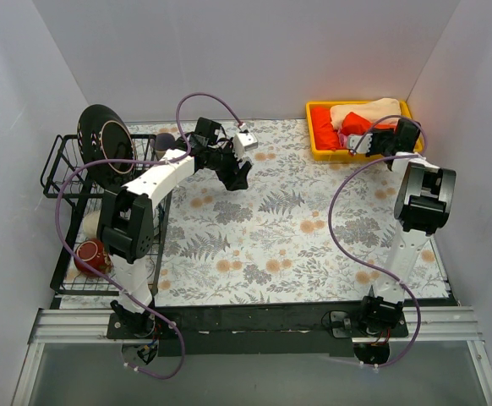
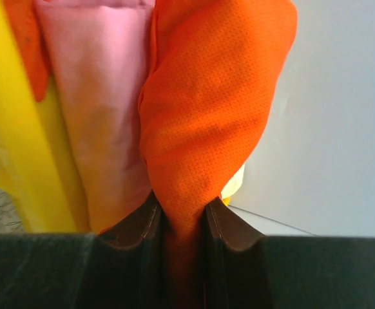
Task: Roll the t-shirts
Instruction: Place the T-shirt in the bin.
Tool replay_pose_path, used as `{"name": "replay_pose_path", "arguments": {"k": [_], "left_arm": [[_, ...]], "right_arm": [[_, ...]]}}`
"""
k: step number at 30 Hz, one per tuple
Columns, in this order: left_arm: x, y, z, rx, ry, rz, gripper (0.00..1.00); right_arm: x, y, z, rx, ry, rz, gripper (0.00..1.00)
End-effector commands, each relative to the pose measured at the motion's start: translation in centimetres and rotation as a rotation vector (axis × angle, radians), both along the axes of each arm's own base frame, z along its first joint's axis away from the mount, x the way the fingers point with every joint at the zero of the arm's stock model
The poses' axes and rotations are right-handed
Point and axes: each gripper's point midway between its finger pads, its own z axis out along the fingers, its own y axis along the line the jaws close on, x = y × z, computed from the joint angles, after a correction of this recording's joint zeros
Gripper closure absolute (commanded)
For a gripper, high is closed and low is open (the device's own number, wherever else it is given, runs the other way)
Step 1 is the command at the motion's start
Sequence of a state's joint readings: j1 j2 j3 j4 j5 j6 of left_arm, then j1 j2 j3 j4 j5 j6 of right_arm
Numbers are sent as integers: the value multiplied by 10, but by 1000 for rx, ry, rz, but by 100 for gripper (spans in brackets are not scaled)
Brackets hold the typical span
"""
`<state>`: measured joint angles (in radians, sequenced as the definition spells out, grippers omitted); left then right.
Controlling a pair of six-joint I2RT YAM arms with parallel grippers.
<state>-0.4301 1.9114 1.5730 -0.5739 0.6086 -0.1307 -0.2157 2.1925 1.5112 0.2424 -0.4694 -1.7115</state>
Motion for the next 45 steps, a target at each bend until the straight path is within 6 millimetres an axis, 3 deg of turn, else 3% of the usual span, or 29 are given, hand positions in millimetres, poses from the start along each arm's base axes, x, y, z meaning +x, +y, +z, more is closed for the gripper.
{"name": "replay_pose_path", "arguments": {"k": [1,7,8,10,11,12,14,19,20,29,35,43,45], "left_arm": [[1,-3,3,-4,-15,0,32],[4,-4,0,-6,-9,1,33],[4,-5,-1,-6,-8,1,32],[3,-5,-2,-5,-4,-2,32],[3,-6,-4,-5,-1,-3,33],[2,-5,-5,-4,4,-4,32],[2,-6,-10,-1,16,-6,32],[3,-7,-16,2,27,0,33],[3,-7,-15,5,20,1,33],[1,-6,-18,14,23,-1,33],[4,-10,-16,10,14,-3,33],[3,-14,-19,9,19,-9,32],[2,-13,-20,12,20,-12,32]], "right_arm": [[-11,14,28,25,44,56,99],[-21,12,6,36,241,52,99],[-20,11,-7,57,294,41,99],[-12,6,5,65,327,28,99],[-9,5,-9,77,363,21,99],[-4,4,3,72,360,22,99],[-1,3,-9,65,387,36,99],[6,5,-7,68,328,52,99],[5,6,6,75,298,53,99],[-18,11,2,77,339,88,99],[-25,9,26,98,286,83,99],[-48,10,19,59,323,114,99],[-48,9,6,56,372,118,99]]}}
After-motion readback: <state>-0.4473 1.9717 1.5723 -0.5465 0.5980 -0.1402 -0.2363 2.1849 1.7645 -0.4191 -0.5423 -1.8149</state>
